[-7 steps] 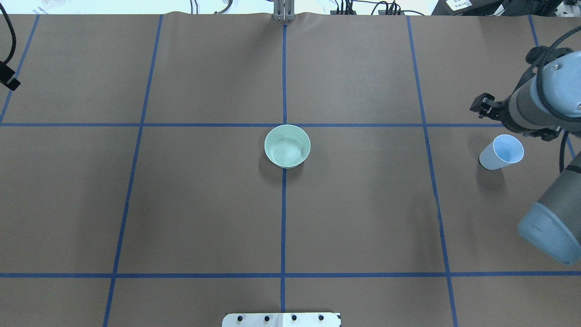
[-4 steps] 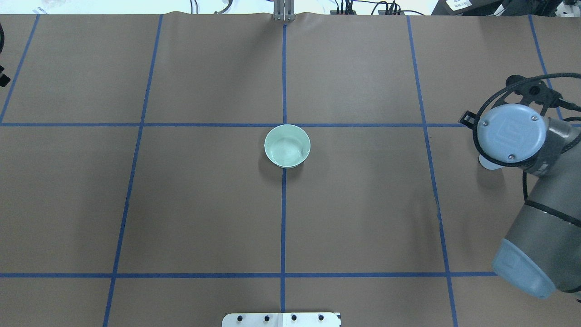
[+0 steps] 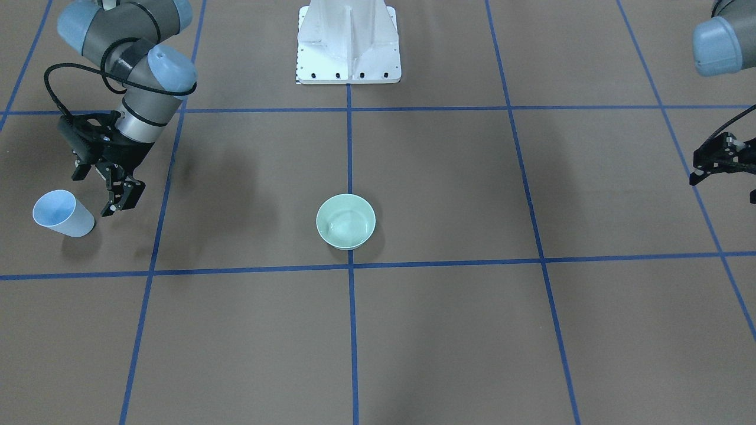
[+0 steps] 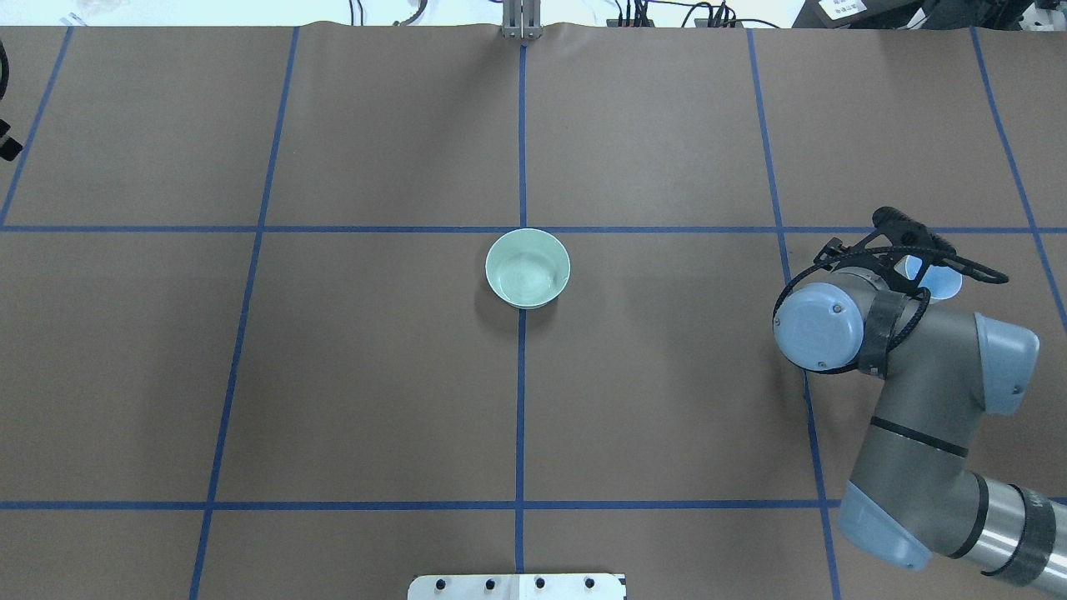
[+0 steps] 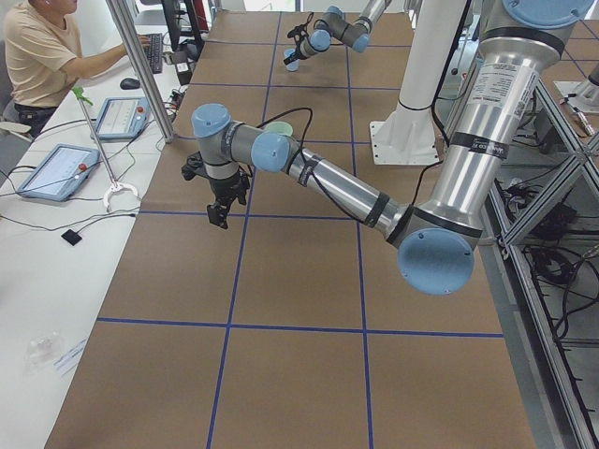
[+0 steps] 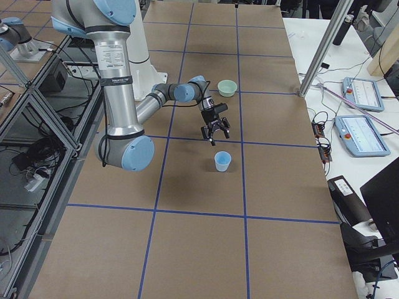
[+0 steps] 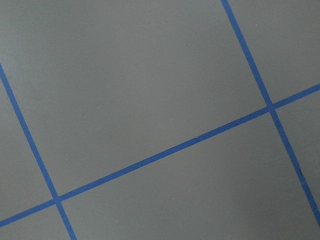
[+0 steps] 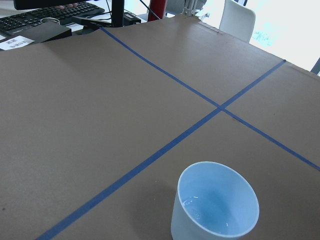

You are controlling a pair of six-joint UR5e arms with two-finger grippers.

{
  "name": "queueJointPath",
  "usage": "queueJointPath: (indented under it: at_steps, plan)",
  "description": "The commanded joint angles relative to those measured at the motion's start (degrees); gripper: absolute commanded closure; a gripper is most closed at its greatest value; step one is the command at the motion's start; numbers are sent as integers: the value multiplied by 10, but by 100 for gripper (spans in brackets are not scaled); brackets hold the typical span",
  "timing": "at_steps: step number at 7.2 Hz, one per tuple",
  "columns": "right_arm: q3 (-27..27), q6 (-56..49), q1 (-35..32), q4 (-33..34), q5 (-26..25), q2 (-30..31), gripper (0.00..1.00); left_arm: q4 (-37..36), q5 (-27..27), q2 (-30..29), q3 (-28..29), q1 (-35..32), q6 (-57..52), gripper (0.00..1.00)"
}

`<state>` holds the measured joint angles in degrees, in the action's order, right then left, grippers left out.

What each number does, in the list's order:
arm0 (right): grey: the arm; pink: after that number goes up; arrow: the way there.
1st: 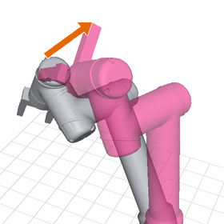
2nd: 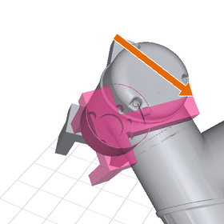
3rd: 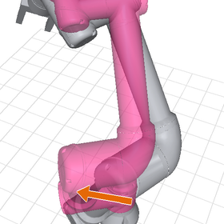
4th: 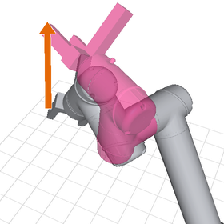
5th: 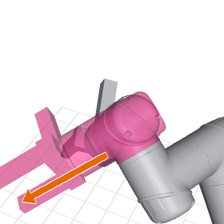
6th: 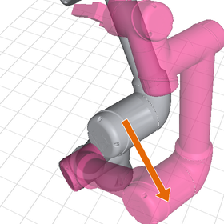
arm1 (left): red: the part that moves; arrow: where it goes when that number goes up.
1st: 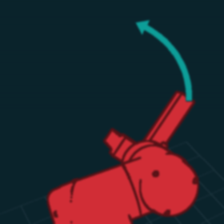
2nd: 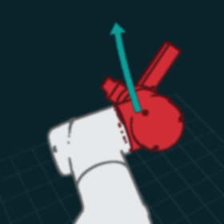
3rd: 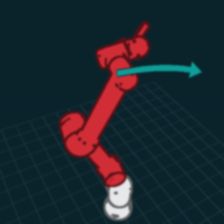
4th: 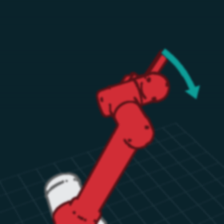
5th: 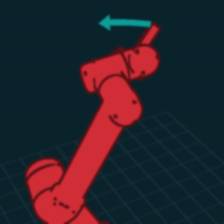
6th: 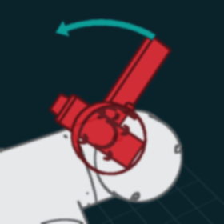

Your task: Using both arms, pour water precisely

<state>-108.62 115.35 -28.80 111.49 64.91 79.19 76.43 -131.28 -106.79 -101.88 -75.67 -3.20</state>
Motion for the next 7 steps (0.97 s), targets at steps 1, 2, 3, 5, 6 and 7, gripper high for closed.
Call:
queueJointPath:
  at_steps: [1, 2, 3, 5, 6, 7]
  plan:
    - [52, 42, 21, 0, -42, 0, 0, 0, -16, 0, -1, 0, 6, 0]
    - [65, 56, 22, 0, -50, -1, 0, 0, -19, 0, -5, 0, 13, 0]
    - [75, 60, 21, 0, -50, 0, 0, 0, -20, 0, -5, 0, 13, 0]
    - [92, 80, 18, 0, -50, 3, 0, 0, -20, 0, -5, -1, 14, 0]
    - [101, 94, 18, 0, -51, 3, 0, 0, -20, 0, -5, -1, 14, 0]
    - [111, 94, 8, 0, -52, 3, 0, 0, -20, 0, -5, -1, 14, 0]
